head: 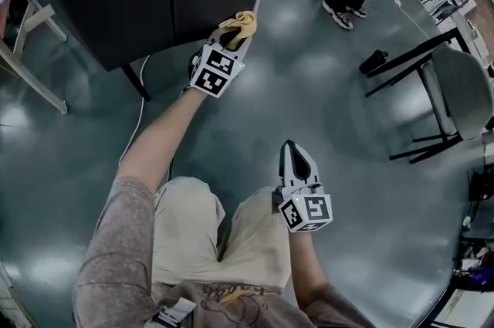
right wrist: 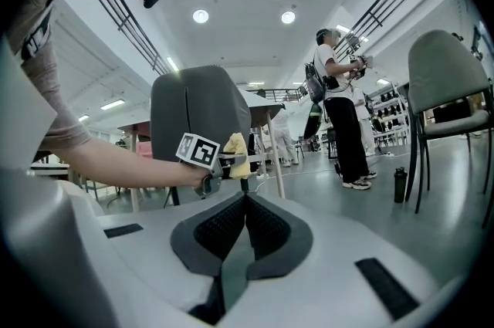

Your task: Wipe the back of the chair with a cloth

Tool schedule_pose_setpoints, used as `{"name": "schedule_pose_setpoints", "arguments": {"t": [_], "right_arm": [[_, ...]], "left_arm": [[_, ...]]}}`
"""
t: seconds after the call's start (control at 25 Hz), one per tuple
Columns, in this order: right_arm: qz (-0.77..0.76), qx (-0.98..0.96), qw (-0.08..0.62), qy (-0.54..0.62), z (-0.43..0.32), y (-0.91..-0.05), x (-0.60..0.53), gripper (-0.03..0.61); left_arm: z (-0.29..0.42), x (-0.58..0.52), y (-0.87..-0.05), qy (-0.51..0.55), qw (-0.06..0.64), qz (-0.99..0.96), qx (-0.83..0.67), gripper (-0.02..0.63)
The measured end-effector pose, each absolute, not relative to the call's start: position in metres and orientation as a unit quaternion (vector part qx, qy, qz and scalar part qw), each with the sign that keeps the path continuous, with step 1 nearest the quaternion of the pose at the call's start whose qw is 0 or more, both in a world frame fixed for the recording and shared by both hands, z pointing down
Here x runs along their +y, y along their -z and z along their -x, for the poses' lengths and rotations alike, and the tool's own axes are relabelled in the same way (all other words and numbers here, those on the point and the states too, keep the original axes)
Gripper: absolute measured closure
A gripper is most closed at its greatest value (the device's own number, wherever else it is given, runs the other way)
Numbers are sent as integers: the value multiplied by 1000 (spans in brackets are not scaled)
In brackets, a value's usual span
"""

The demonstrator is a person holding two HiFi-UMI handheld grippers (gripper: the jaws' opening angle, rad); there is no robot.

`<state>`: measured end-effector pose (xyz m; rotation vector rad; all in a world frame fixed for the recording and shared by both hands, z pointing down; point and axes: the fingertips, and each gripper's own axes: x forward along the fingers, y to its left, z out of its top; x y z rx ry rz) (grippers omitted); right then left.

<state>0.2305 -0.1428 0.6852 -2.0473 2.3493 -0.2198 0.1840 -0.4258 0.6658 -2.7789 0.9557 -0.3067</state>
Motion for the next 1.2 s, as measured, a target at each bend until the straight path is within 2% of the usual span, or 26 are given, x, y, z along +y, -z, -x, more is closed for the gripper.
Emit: {"name": "schedule_pose_setpoints", "arguments": {"t": [0.28, 0.6, 0.84, 1.2], "right_arm": [[655, 752, 3, 69, -239, -685, -142, 552], [645, 761, 21, 66, -238, -677, -143, 552], [640, 765, 31, 64, -238, -668, -140, 553], [624, 778, 32, 65, -220, -663, -141, 552]], "left_arm": [[-220, -409, -654, 69, 45, 951, 300, 551], [-204, -371, -646, 65, 33, 956, 283, 551], [-166, -344, -638, 71, 35, 954, 290, 551], [-64, -317, -621, 48, 14, 936, 347, 551]]}}
